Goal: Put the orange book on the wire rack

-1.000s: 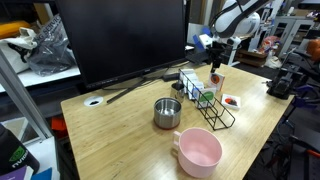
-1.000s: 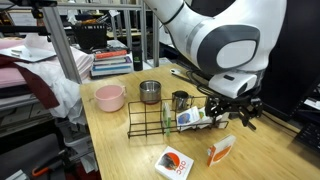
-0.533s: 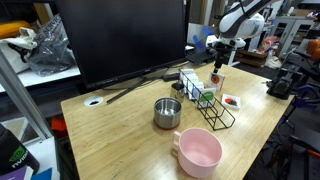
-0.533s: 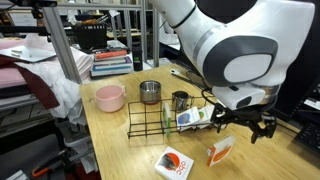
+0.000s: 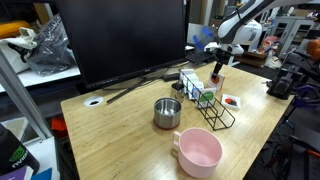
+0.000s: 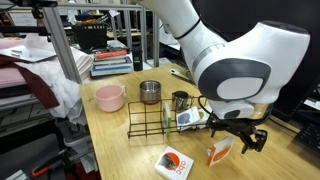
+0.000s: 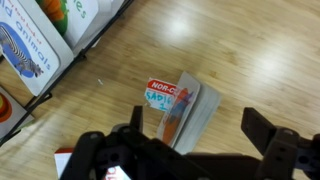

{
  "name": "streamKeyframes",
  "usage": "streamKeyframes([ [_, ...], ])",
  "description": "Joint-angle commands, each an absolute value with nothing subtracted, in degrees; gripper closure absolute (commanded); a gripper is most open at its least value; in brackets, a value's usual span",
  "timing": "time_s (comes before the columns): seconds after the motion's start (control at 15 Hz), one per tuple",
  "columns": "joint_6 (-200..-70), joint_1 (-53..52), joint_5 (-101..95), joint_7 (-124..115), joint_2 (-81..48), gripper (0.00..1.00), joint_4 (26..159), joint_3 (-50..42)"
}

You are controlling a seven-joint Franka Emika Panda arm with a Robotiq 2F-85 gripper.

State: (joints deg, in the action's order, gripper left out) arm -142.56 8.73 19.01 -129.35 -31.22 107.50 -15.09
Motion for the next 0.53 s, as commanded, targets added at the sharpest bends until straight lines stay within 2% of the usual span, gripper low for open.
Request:
streamKeyframes([
  [0.0, -143.11, 9.52, 19.75, -131.72, -32.09, 0.0, 106.72, -14.17],
  [0.07, -143.88, 9.34, 19.6, -132.47, -32.43, 0.0, 106.67, -14.33],
  [0.13, -144.33, 9.17, 19.34, -133.31, -32.82, 0.16, 106.48, -14.51],
  [0.2, -144.56, 9.18, 19.34, -133.82, -33.14, 0.27, 106.29, -14.47],
  [0.47, -146.09, 9.04, 18.78, -136.0, -34.72, 0.56, 105.33, -14.73],
])
